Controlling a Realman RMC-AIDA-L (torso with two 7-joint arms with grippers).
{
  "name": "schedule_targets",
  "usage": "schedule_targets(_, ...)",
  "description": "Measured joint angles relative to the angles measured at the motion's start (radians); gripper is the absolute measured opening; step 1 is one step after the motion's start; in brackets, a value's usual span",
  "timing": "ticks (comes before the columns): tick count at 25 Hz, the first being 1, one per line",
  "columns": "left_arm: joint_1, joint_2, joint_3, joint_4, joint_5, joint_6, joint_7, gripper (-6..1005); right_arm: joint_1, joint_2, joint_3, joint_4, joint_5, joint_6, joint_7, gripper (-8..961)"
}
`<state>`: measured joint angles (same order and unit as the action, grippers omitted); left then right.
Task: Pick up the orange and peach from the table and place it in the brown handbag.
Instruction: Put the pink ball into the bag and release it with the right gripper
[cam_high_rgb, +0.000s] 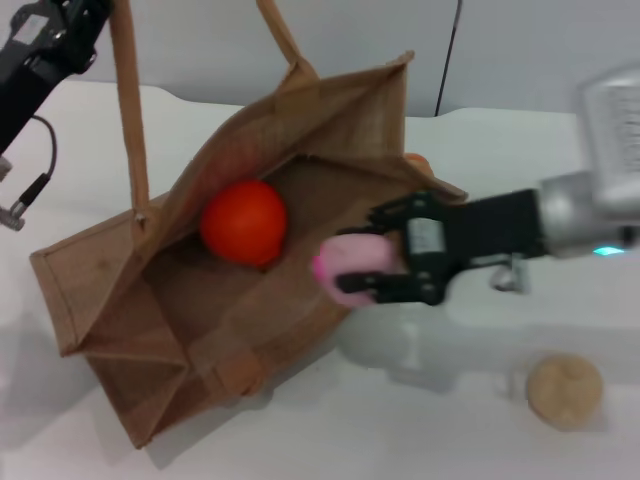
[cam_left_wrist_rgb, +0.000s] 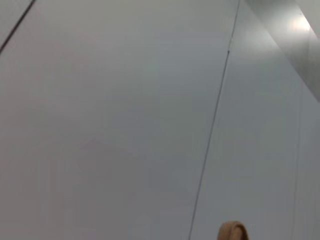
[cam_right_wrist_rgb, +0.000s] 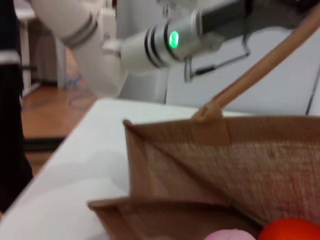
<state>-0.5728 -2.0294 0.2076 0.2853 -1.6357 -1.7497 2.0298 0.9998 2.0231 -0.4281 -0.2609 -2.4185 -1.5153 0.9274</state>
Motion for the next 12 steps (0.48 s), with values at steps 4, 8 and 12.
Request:
schedule_targets(4,-0.022,0.0,0.0,-0.007,0.02,0.003,-0.001,117,0.087,0.004,-0.031,0.124,-0.003,0.186,-0.037,459)
schedule_targets(8,-0.038,0.002,-0.001,-0.023,0.029,0.007,0.001,117,0.159,0.01,-0.03,0.226,-0.003,0.367,-0.066,456)
schedule_targets(12,-0.047,0.001,-0.001,-0.024,0.036,0.012,-0.001,117,0.222,0.015,-0.001,0.324,0.001,0.559,-0.117,457)
